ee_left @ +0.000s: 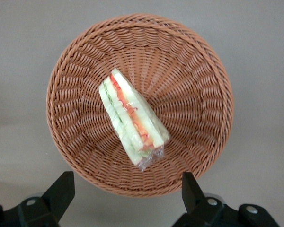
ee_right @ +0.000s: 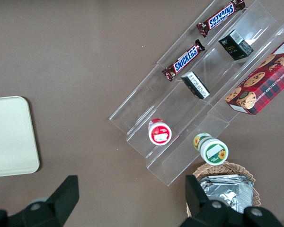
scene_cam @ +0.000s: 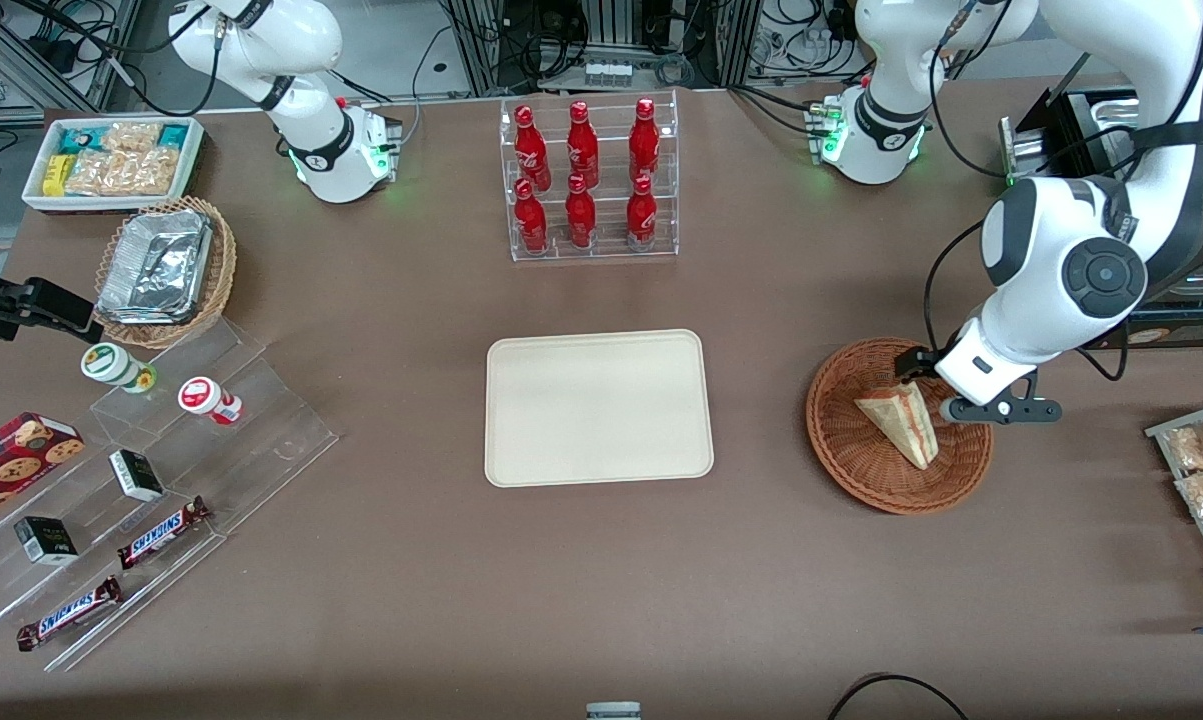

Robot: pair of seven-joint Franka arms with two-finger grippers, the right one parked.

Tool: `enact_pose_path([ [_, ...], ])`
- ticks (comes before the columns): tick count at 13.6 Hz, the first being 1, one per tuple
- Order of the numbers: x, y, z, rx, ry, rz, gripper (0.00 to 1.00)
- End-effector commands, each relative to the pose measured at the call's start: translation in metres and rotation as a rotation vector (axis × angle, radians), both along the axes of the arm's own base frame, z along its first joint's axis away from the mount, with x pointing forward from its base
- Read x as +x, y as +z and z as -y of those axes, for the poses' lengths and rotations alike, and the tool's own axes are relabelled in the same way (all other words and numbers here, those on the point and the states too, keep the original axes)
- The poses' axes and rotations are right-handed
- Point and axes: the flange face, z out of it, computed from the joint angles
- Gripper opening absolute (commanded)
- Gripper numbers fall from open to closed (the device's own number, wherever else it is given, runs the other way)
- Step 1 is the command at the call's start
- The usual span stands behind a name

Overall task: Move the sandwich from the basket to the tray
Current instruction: 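Lower the left gripper onto the wrapped sandwich and close on it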

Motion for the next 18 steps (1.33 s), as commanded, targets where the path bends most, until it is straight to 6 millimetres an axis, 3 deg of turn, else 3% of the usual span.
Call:
enact_pose_path([
  [1, -0.007, -0.018, 0.003, 0.001, 0.196, 0.055, 1.00],
  [3, -0.012, -0.033, 0.002, -0.003, 0.367, 0.092, 1.00],
  [7, -0.011, -0.057, 0.002, 0.009, 0.540, 0.071, 1.00],
  [16, -0.008, -0.107, 0.002, 0.013, 0.545, 0.044, 1.00],
  [17, -0.008, -0.109, 0.002, 0.013, 0.549, 0.042, 0.80],
  [18, -0.008, -0.109, 0.002, 0.014, 0.558, 0.043, 0.33],
])
